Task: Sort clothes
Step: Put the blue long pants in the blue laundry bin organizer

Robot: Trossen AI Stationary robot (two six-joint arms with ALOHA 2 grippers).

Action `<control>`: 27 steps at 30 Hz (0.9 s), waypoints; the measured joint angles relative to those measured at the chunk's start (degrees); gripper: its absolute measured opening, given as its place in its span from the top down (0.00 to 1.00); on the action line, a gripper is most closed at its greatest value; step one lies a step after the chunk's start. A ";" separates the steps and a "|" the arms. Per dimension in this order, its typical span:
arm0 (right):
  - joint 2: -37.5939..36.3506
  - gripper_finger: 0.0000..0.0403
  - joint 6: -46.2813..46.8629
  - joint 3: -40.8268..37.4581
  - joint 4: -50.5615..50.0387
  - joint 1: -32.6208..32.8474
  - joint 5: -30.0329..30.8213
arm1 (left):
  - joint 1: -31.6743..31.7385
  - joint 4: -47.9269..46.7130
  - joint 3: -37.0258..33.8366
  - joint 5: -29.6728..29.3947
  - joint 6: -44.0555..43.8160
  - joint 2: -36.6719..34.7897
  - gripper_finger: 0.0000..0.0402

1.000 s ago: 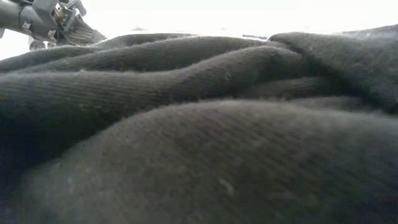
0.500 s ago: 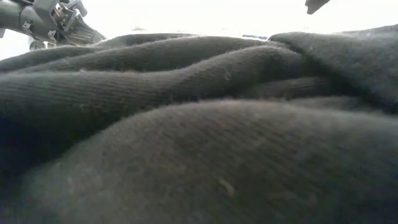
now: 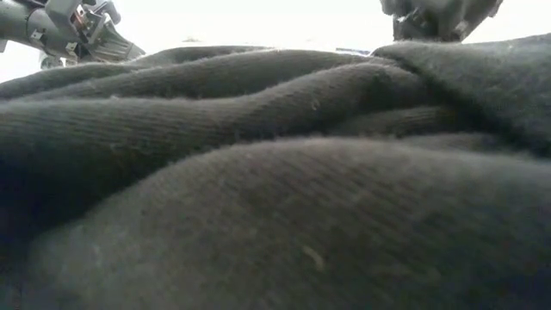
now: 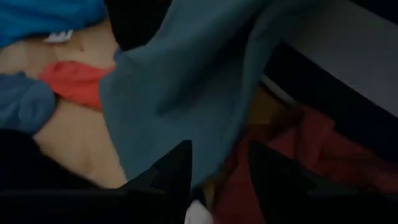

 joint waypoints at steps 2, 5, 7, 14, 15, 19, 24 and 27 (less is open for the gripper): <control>0.00 0.62 -2.88 -2.33 5.62 -1.68 -0.16 | 0.00 -0.04 0.00 0.00 -0.01 0.00 0.65; 0.00 0.62 -5.92 -5.58 11.70 -4.22 -2.32 | 0.00 -0.02 0.00 -0.02 -0.01 0.00 0.65; 0.00 0.62 -7.40 -7.43 15.92 -5.78 -3.67 | 0.00 -0.04 0.00 -0.32 -0.02 0.00 0.65; 0.07 0.62 -10.96 -11.59 24.05 -10.47 -6.27 | 0.00 -0.27 0.00 -0.48 -0.03 0.00 0.65; 0.07 0.62 -10.98 -11.79 24.16 -11.09 -7.41 | 0.00 -0.40 0.00 -0.48 -0.03 0.03 0.65; 0.07 0.73 -12.48 -12.39 27.56 -12.48 -11.21 | 0.00 -0.40 0.00 -0.51 -0.03 0.93 0.65; 0.07 0.97 -14.93 -12.49 29.96 -12.08 -12.12 | 0.00 -0.34 0.00 -0.63 -2.63 3.33 0.65; 0.07 0.98 -14.85 -12.47 30.42 -11.41 -12.08 | 0.00 -0.38 -0.02 -0.63 -3.69 5.68 0.65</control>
